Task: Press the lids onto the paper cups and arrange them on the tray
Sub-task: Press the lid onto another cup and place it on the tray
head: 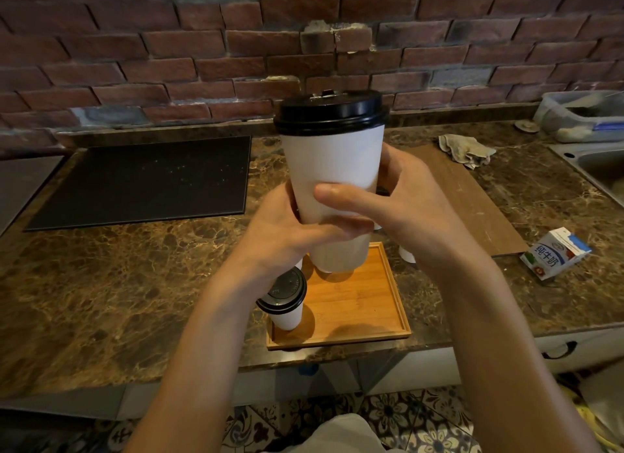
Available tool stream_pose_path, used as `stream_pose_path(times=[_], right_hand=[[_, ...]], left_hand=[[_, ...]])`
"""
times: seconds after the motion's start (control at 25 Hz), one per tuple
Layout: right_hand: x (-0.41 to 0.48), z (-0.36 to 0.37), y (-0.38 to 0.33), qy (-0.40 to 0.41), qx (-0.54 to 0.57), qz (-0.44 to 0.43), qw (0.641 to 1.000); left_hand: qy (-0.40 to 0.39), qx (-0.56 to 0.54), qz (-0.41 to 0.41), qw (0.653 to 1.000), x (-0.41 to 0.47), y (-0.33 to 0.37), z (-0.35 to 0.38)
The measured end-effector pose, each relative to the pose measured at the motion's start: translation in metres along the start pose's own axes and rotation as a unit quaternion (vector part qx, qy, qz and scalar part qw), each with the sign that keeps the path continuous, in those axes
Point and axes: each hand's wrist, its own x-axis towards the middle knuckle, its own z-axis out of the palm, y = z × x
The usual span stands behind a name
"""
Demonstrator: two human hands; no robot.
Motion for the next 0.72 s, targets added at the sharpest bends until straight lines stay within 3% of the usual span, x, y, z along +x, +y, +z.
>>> stream_pose_path(times=[0.4,0.6,0.72], right_hand=[[-0.006,0.034,0.0,0.159,-0.097,-0.006,0.983],[-0.006,0.04,0.001,0.185,-0.14,-0.015,0.973],[-0.004,0.031,-0.002,0.171,-0.105,-0.012,0.98]], left_hand=[[0.091,0.069,-0.003,0.993,0.004,-0.008,0.001],[0.09,0.062,-0.01,0.994,0.004,-0.01,0.0],[0.084,0.07,-0.003,0.994,0.003,-0.007,-0.002]])
